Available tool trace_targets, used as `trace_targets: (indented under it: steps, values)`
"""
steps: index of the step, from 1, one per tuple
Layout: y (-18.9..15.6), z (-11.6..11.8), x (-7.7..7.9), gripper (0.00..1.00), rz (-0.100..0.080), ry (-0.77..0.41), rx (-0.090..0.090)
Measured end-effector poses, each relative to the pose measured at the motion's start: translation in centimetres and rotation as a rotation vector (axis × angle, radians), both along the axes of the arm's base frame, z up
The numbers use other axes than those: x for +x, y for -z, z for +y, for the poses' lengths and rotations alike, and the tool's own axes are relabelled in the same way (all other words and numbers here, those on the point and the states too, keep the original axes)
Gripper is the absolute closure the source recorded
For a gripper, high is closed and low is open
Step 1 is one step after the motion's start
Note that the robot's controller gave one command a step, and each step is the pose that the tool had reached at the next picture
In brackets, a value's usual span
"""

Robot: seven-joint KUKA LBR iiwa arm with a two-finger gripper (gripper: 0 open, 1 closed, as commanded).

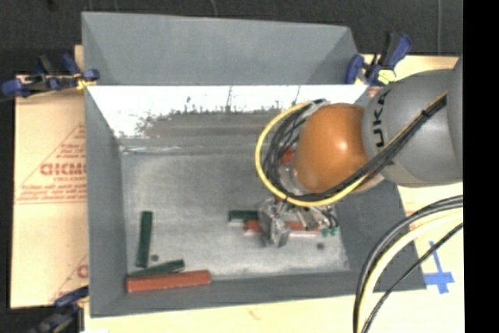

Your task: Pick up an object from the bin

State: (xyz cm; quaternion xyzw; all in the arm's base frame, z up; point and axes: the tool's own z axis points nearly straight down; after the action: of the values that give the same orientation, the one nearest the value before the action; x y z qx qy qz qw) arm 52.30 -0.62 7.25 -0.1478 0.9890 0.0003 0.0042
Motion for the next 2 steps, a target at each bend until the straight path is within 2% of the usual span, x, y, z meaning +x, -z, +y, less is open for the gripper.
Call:
trace_targets:
  steps: [1,2]
  values:
    - [-4.7,-1.2,-0.6,1.00,0.011,-0.065,-0.002]
    - [-0.6,-8.9,5.9,0.00,0.002,-0.073,-0.004]
